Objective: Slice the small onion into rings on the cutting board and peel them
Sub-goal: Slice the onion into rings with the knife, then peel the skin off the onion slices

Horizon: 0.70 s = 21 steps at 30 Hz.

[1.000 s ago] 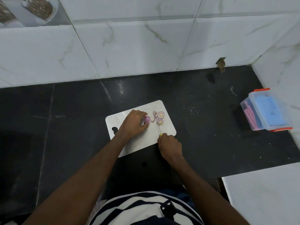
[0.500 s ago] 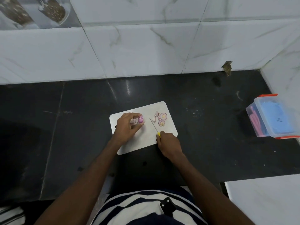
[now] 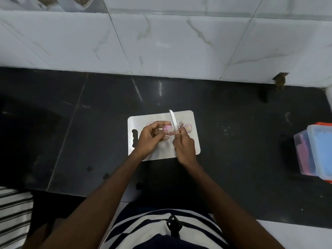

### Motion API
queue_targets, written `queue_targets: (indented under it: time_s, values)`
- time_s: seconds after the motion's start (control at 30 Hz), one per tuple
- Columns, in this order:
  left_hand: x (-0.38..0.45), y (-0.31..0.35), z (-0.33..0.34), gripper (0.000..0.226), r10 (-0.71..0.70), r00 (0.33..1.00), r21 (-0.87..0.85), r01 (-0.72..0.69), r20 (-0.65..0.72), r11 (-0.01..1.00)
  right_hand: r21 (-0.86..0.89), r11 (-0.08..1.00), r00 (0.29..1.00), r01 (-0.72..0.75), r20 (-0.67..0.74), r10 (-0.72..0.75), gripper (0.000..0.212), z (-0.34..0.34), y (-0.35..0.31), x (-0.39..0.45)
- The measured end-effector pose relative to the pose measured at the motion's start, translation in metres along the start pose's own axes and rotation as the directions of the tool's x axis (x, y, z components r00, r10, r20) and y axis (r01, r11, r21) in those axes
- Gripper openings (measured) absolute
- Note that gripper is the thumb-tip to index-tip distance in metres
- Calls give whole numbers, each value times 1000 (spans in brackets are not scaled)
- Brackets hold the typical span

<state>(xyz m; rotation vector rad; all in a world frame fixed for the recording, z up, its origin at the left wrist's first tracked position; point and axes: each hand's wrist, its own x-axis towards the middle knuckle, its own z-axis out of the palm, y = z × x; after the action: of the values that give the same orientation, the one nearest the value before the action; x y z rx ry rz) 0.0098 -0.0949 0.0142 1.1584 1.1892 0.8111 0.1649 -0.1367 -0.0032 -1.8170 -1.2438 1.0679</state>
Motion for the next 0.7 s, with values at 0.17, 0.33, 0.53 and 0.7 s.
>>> queue_targets:
  time_s: [0.17, 0.33, 0.53, 0.7]
  values:
    - [3, -5, 13, 37, 7, 996, -124, -18, -87, 992, -86, 993, 996, 84, -1, -84, 41, -8, -1, 7]
    - [8, -4, 20, 32, -55, 992, -192, 33, -112, 981, -139, 975, 984, 176, -15, -179, 36, -17, -4, 14]
    - [9, 3, 24, 43, -112, 991, -318, 83, -75, 944, -237, 948, 975, 214, -1, -221, 37, -20, -7, 19]
    - [10, 3, 27, 43, -140, 988, -417, 99, -69, 904, -252, 944, 974, 213, -21, -225, 37, -20, -10, 16]
